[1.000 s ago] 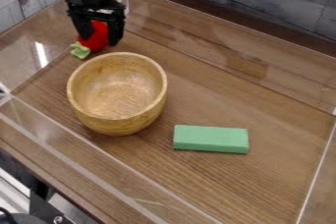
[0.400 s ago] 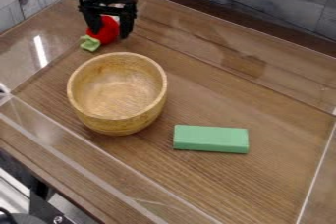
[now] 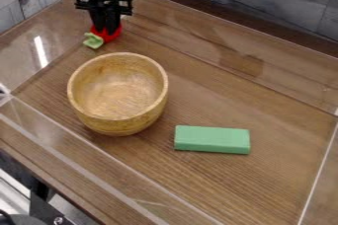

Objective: Move the red fruit to the right

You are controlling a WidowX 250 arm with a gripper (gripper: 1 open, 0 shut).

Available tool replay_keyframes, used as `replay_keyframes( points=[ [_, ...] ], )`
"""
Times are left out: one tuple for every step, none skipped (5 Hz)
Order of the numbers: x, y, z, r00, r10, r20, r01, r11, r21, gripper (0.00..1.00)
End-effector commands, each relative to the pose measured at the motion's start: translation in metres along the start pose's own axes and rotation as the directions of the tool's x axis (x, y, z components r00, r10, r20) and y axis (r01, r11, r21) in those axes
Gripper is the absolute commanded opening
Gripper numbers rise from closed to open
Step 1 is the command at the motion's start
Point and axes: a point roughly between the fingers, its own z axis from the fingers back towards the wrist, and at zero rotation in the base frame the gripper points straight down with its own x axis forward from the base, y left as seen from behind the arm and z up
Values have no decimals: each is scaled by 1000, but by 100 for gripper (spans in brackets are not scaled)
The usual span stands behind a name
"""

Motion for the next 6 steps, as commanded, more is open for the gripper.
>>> replay_keyframes(
  points=[
    [0,7,4,1000,-2,7,2,1000,9,100],
    [-6,2,8,1000,26,5,-26,1000,10,0],
    [0,2,18,1000,23,15,-23,1000,-4,0],
    [7,-5,37,999,19,35,-18,999,-36,0],
    [4,-25,56,998,16,53,-12,997,-71,0],
    [0,-45,74,997,12,71,-4,994,-106,0]
  ],
)
